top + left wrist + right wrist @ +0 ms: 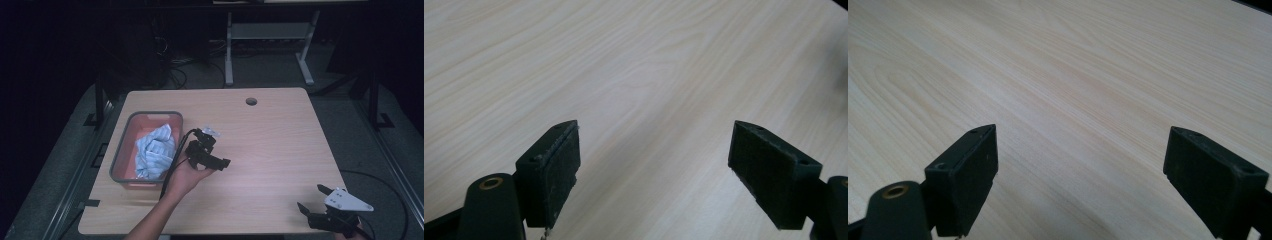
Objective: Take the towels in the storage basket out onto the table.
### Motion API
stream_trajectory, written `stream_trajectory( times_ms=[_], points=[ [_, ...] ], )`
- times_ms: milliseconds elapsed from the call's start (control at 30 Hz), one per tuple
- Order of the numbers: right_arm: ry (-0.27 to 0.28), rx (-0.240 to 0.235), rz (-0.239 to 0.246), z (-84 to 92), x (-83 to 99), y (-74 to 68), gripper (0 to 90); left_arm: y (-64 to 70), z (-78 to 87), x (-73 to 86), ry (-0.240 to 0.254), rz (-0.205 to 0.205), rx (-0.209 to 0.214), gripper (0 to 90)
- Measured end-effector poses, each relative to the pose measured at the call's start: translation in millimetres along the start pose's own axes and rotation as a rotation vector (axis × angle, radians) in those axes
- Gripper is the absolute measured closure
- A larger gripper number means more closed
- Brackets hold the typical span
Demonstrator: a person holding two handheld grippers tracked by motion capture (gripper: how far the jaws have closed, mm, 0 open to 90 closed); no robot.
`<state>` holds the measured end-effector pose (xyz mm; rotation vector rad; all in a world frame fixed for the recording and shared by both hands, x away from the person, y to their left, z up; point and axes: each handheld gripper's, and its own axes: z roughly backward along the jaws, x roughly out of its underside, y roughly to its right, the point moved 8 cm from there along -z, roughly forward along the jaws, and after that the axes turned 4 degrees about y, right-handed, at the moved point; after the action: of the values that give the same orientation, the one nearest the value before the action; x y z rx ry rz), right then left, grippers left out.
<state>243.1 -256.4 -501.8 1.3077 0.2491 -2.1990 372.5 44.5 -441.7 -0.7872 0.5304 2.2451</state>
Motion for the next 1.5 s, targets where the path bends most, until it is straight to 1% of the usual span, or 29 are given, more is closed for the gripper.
stream_trajectory(
  times_ms=[67, 167, 233, 300, 333, 433, 500, 600, 633, 700, 733, 800, 833, 933, 1000, 1067, 1133, 1167, 1200, 1267, 1333, 1467, 1500],
  points=[
    [-0.001, -0.003, 0.001, -0.3, 0.0, 0.0, 13.6, -6.8, 4.3, -1.0, -0.001, 0.016, -0.008, 20.0],
    [-0.001, -0.003, 0.002, -1.1, 0.0, 0.2, 13.6, -16.6, 11.8, -3.5, 0.001, 0.030, -0.032, 20.1],
    [-0.004, -0.006, 0.004, -1.1, 0.1, 0.1, 13.6, -22.7, 16.2, -4.5, -0.008, 0.030, -0.049, 20.1],
    [-0.002, -0.006, 0.003, -1.0, -0.1, -0.1, 13.6, -26.7, 20.6, -6.7, 0.005, 0.048, -0.045, 20.3],
    [-0.001, -0.007, 0.004, -0.8, -0.2, -0.2, 13.6, -29.3, 23.1, -7.4, 0.001, 0.054, -0.048, 20.7],
    [0.000, -0.007, 0.004, -0.6, -0.3, -0.3, 13.6, -36.2, 30.4, -10.0, 0.011, 0.070, -0.063, 20.7],
    [-0.001, -0.008, 0.003, -0.6, -0.2, -0.6, 13.6, -41.6, 37.0, -13.4, 0.032, 0.084, -0.078, 20.4],
    [-0.003, -0.010, 0.002, -1.2, -0.3, -0.9, 13.6, -53.4, 46.8, -16.1, 0.032, 0.092, -0.110, 20.2],
    [-0.004, -0.010, 0.003, -1.2, -0.3, -1.2, 13.6, -56.0, 49.0, -16.6, 0.032, 0.096, -0.111, 20.2],
    [-0.003, -0.012, 0.005, -0.9, -0.5, -1.7, 13.6, -62.8, 54.7, -17.1, 0.036, 0.111, -0.127, 20.2],
    [0.001, -0.010, 0.009, -0.7, -0.8, -1.4, 13.6, -64.8, 56.5, -16.7, 0.037, 0.115, -0.125, 20.2],
    [-0.003, -0.012, 0.007, -0.6, -0.1, -0.9, 13.6, -69.0, 59.4, -15.2, 0.033, 0.125, -0.134, 20.3],
    [-0.002, -0.012, 0.000, -0.8, -0.3, -1.1, 13.6, -71.8, 61.2, -14.5, 0.035, 0.130, -0.137, 20.3],
    [0.000, -0.012, 0.003, -0.6, -0.4, -0.6, 13.6, -79.7, 67.2, -12.0, 0.041, 0.153, -0.151, 20.3],
    [-0.001, -0.013, 0.002, -0.4, -0.2, -1.1, 13.6, -85.3, 71.1, -9.8, 0.046, 0.160, -0.164, 20.3],
    [-0.001, -0.014, 0.011, -0.4, 0.0, -0.8, 13.6, -93.3, 77.2, -5.7, 0.054, 0.187, -0.174, 20.4],
    [-0.001, -0.015, 0.012, -0.3, -0.1, -0.9, 13.6, -99.8, 81.9, -2.2, 0.060, 0.208, -0.182, 20.4],
    [0.000, -0.014, 0.008, -0.4, -0.3, -1.2, 13.6, -103.3, 84.6, -0.1, 0.070, 0.229, -0.177, 20.6],
    [0.000, -0.014, 0.006, -0.4, -0.3, -1.4, 13.6, -107.4, 87.2, 2.5, 0.075, 0.241, -0.182, 20.9],
    [0.002, -0.014, 0.008, -0.4, -0.6, -1.5, 13.6, -115.2, 91.6, 8.8, 0.067, 0.247, -0.210, 20.9],
    [0.003, -0.014, 0.007, -0.5, -0.8, -1.8, 13.6, -121.7, 95.2, 15.0, 0.066, 0.266, -0.219, 21.0],
    [-0.003, -0.016, 0.004, -0.8, -0.6, -2.9, 13.6, -133.0, 100.7, 26.3, 0.056, 0.295, -0.253, 21.1],
    [-0.005, -0.018, 0.006, -0.9, -0.5, -3.0, 13.6, -135.8, 101.7, 28.6, 0.056, 0.297, -0.262, 21.1]
  ],
)
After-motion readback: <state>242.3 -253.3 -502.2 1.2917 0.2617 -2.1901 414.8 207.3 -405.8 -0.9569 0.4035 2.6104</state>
